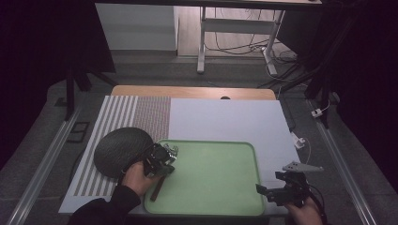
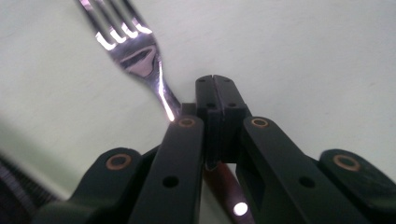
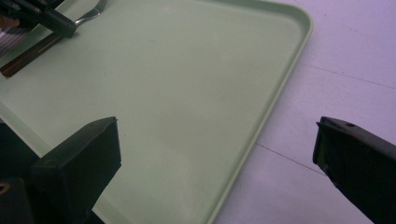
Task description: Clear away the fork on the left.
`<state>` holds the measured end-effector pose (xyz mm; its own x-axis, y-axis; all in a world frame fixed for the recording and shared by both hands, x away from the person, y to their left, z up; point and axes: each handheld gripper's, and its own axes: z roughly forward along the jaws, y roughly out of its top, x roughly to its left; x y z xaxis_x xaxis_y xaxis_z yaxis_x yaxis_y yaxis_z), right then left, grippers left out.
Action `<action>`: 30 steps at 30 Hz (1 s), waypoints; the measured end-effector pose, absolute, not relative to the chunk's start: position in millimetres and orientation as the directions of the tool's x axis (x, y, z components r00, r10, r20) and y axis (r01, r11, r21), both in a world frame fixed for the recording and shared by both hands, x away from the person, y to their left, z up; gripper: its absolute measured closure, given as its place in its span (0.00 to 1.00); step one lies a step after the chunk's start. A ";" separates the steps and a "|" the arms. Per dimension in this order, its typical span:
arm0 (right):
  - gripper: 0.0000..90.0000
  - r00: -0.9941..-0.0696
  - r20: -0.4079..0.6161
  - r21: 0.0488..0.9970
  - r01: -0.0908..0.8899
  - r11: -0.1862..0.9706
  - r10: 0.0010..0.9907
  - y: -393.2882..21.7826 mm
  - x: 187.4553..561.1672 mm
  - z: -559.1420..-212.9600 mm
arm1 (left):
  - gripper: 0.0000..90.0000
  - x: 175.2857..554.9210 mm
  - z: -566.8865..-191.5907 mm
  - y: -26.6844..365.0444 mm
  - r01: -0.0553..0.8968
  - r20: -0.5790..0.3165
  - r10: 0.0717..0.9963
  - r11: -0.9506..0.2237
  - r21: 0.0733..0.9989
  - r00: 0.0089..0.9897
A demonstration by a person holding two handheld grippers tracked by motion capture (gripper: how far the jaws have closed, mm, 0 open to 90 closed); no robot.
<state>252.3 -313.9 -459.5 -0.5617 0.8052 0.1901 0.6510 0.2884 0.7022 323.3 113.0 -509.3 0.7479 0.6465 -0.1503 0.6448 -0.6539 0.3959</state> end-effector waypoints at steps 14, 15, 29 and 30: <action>0.01 -0.563 0.191 0.703 0.651 0.288 0.804 -313.9 252.3 -459.5 | 0.99 329.8 -510.6 137.6 0.723 -0.224 0.700 -0.583 0.370 0.679; 0.01 -0.563 0.191 0.703 0.651 0.289 0.804 -313.9 252.3 -459.5 | 0.99 329.9 -510.6 139.1 0.727 -0.226 0.703 -0.579 0.368 0.674; 0.01 -0.563 0.190 0.702 0.651 0.289 0.804 -313.8 252.4 -459.5 | 0.88 328.8 -507.1 146.1 0.733 -0.217 0.718 -0.558 0.390 0.662; 0.01 -0.562 0.191 0.702 0.651 0.289 0.805 -313.8 252.4 -459.5 | 0.86 328.4 -506.2 146.4 0.731 -0.220 0.715 -0.556 0.396 0.663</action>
<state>252.4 -313.8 -459.5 -0.5623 0.8046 0.1907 0.6510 0.2886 0.7021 328.4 146.4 -506.2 0.6633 0.7152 -0.2202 0.7308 -0.5559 0.3961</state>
